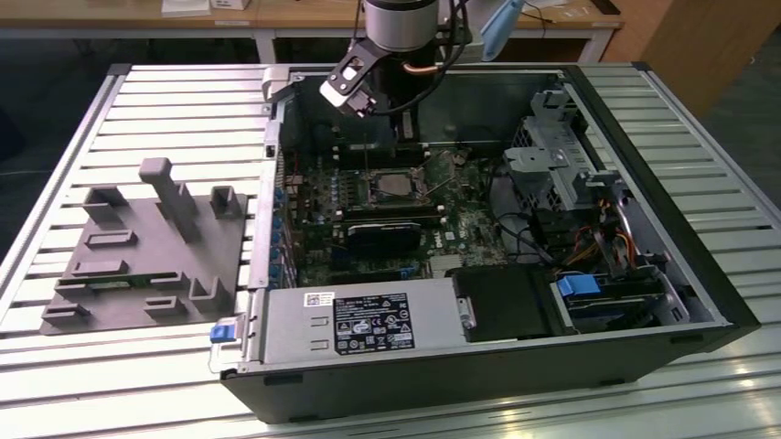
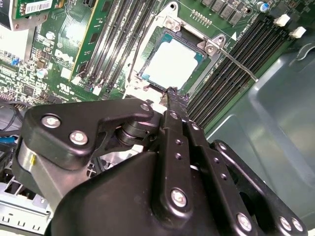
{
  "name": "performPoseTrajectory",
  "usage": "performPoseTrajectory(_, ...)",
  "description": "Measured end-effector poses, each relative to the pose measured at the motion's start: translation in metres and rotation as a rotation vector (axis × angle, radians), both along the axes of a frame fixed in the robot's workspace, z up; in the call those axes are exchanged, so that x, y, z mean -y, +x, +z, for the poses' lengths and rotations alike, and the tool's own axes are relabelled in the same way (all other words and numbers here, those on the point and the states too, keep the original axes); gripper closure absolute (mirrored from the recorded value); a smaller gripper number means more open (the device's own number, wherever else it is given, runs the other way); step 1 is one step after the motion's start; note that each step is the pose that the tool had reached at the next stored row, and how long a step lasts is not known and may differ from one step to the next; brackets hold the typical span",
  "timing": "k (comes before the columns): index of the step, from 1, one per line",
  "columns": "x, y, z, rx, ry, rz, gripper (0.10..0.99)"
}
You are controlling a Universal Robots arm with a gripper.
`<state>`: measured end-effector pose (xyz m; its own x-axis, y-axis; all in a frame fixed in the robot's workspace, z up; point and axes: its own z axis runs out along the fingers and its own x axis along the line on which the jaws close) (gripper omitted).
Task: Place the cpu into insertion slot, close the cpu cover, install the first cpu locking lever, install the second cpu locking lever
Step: 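Place the cpu into insertion slot, then close the cpu cover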
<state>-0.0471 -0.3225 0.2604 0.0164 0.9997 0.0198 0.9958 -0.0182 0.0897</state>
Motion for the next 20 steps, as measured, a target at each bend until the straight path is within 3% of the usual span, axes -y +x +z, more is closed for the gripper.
performPoseTrajectory(13,0.0,0.0,0.0001,-0.0001,0.0,-0.001,0.98)
performPoseTrajectory(20,0.0,0.0088,0.0001,-0.0006,0.0,-0.001,0.98)
